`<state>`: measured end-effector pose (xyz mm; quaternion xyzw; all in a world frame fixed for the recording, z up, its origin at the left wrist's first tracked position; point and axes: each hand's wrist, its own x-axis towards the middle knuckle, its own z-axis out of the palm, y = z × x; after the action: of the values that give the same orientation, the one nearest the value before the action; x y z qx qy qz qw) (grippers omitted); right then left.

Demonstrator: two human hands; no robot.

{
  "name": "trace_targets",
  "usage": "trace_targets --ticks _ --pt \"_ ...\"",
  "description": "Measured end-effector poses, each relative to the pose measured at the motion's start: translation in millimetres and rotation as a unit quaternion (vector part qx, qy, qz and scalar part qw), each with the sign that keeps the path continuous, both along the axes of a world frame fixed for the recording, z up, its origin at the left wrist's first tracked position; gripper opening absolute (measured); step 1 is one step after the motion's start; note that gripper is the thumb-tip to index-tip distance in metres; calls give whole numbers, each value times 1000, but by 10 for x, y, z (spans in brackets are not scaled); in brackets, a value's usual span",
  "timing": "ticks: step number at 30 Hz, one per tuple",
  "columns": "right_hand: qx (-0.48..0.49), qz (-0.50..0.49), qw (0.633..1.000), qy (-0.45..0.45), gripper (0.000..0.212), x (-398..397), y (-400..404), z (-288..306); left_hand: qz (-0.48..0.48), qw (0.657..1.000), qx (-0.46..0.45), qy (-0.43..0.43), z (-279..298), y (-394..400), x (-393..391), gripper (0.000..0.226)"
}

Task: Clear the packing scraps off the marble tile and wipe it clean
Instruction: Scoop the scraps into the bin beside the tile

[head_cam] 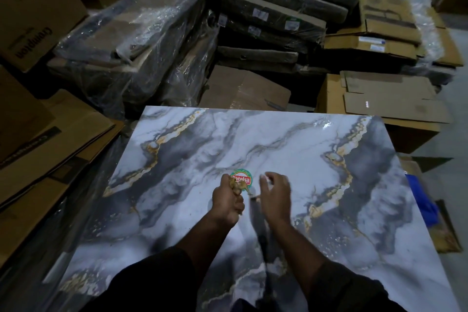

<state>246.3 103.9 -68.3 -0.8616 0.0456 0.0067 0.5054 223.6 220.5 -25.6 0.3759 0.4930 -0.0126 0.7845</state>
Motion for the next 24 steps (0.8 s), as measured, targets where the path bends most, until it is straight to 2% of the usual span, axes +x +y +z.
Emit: trace_targets --ticks 2,3,5,8,11,19,22,24 --pt "-147 -13 989 -30 32 59 -336 -136 -5 999 -3 32 -100 131 -87 42" --pt "-196 -3 980 -15 39 73 -483 -200 -28 998 25 54 -160 200 -129 42" --pt "-251 28 968 12 40 61 -605 -311 -10 999 4 36 -182 269 -229 39" --pt "-210 59 976 6 40 10 -464 -398 -1 999 15 41 -144 287 -346 37" --pt "-164 124 979 -5 50 -39 -163 -391 19 999 7 37 -191 312 -435 38" --pt "-181 196 963 -34 65 -8 461 -471 25 998 38 46 -199 617 -553 39" --pt "-230 248 939 -64 59 -13 569 -505 21 998 39 45 -195 696 -595 38" --pt "-259 265 921 -120 43 -43 579 -542 12 998 37 49 -184 732 -623 39"
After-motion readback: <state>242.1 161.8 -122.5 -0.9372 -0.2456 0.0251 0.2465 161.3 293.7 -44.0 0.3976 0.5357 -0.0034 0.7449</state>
